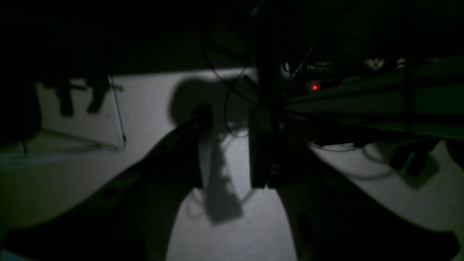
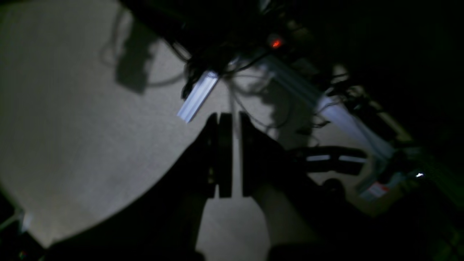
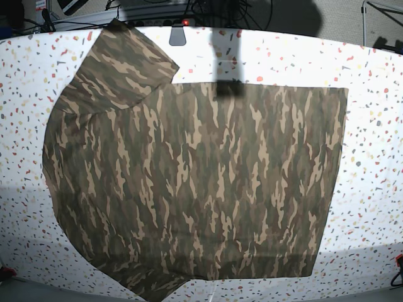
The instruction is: Fold the T-shirt properly
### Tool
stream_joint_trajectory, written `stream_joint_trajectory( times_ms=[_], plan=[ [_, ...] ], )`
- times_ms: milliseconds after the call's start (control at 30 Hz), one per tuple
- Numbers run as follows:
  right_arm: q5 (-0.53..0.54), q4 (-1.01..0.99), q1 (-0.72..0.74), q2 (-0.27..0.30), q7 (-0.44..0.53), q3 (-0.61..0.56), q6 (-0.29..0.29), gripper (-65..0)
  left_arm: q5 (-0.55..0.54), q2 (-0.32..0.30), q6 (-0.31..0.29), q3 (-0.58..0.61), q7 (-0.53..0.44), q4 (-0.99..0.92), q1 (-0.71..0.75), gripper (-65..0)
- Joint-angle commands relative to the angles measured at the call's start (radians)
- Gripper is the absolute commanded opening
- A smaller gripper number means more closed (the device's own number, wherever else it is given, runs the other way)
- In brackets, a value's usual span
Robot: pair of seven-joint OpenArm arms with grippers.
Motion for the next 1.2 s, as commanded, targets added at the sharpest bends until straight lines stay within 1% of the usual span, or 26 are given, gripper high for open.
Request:
stream_joint_trajectory(
  times_ms=[0,100,267,333,400,500,567,667,733,800,900,967,1067,1167],
  plan=[
    [-0.015,0.051,-0.029,0.014,-0.001,0.028,-0.001,-60.6,-0.003,-0.004,-0.001,-0.002,-0.004,0.040,0.018,-47.5],
    [-0.079,0.145,-0.062,0.019,-0.048,0.116,-0.004,-60.6,0.047,-0.006,-0.003,-0.002,0.008,0.120,0.018,-47.5],
    [-0.092,0.259,-0.075,0.019,-0.090,0.261,-0.004,-60.6,0.153,-0.006,-0.003,-0.002,0.006,0.266,0.016,-47.5],
    [-0.096,0.288,-0.074,0.020,-0.087,0.320,-0.006,-60.6,0.199,-0.007,-0.031,-0.002,0.007,0.319,0.003,-47.5],
    [-0.099,0.305,-0.069,0.020,-0.084,0.376,-0.008,-60.6,0.227,-0.024,-0.091,-0.002,0.008,0.355,-0.030,-47.5],
    [-0.099,0.313,-0.061,0.020,-0.080,0.443,-0.007,-60.6,0.227,-0.087,-0.149,-0.002,0.010,0.368,-0.103,-47.3],
    [-0.099,0.313,-0.061,0.020,-0.089,0.478,-0.006,-60.6,0.243,-0.139,-0.164,-0.002,0.019,0.367,-0.159,-47.3],
    [-0.099,0.313,-0.061,0.019,-0.124,0.512,-0.006,-60.6,0.321,-0.224,-0.171,-0.002,0.018,0.356,-0.253,-47.3],
    [-0.098,0.313,-0.061,0.019,-0.161,0.519,-0.006,-60.6,0.380,-0.284,-0.191,-0.002,0.019,0.347,-0.299,-47.3],
    [-0.098,0.313,-0.061,0.019,-0.212,0.518,-0.006,-60.6,0.417,-0.328,-0.208,-0.002,0.019,0.329,-0.322,-47.3],
    [-0.098,0.313,-0.061,0.019,-0.283,0.518,-0.007,-60.6,0.422,-0.377,-0.239,-0.002,0.018,0.280,-0.354,-46.8],
    [-0.098,0.313,-0.061,0.019,-0.312,0.518,-0.007,-60.6,0.422,-0.403,-0.258,-0.002,0.018,0.230,-0.383,-44.2],
    [-0.090,0.313,-0.062,0.018,-0.315,0.518,-0.008,-60.6,0.422,-0.446,-0.261,-0.002,0.009,0.153,-0.426,-41.8],
    [-0.083,0.313,-0.061,0.017,-0.315,0.518,-0.008,-60.6,0.422,-0.484,-0.270,-0.002,-0.016,0.096,-0.461,-41.8]
  ],
)
